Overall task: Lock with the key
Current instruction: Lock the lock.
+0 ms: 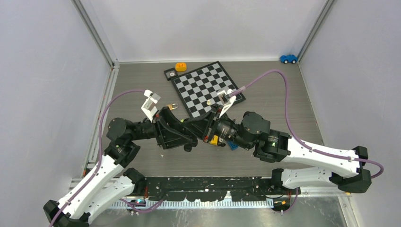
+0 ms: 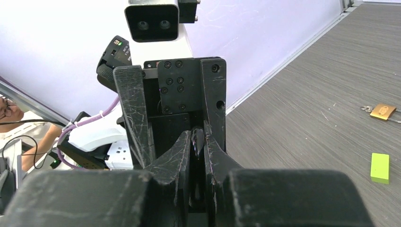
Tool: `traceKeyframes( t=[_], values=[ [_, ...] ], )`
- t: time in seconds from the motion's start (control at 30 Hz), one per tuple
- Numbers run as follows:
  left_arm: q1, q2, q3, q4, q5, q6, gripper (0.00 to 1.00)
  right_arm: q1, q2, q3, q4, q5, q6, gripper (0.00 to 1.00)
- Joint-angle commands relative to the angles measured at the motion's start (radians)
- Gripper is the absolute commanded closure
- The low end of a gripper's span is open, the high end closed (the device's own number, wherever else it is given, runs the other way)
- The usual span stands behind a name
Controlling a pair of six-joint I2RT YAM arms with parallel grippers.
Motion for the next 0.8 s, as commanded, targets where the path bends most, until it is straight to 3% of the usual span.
traceKeyframes(
  t=[0.0, 0.17, 0.23, 0.3, 0.43, 0.47, 0.5, 0.6, 0.77],
  values=[
    [0.002, 0.0, -0.002, 0.059, 0.016, -0.009, 0.54, -0.014, -0.013, 0.041, 0.169, -0.019, 0.034, 1.0],
    [0.002, 0.012, 0.008, 0.065, 0.023, -0.012, 0.93, -0.017, 0.002, 0.05, 0.152, -0.039, 0.041, 1.0],
    [0.002, 0.017, 0.012, 0.069, 0.024, -0.011, 0.99, -0.017, 0.003, 0.046, 0.14, -0.019, 0.043, 1.0],
    [0.002, 0.017, 0.012, 0.068, 0.016, -0.006, 1.0, -0.017, -0.008, 0.03, 0.132, 0.02, 0.046, 0.89],
    [0.002, 0.003, 0.015, -0.017, -0.04, 0.046, 1.0, -0.017, -0.046, 0.008, 0.088, 0.069, 0.034, 0.5],
    [0.002, 0.001, 0.011, -0.028, -0.055, 0.053, 1.0, -0.017, -0.059, -0.002, 0.077, 0.075, 0.03, 0.34],
    [0.002, -0.001, 0.011, -0.037, -0.068, 0.058, 1.0, -0.017, -0.073, -0.01, 0.063, 0.083, 0.023, 0.25],
    [0.002, 0.0, 0.021, -0.082, -0.119, 0.091, 1.0, -0.017, -0.135, -0.041, 0.0, 0.129, 0.009, 0.2],
    [0.003, -0.059, 0.071, -0.221, -0.329, 0.156, 1.0, -0.018, -0.251, -0.16, 0.005, 0.12, 0.022, 0.2]
  ],
)
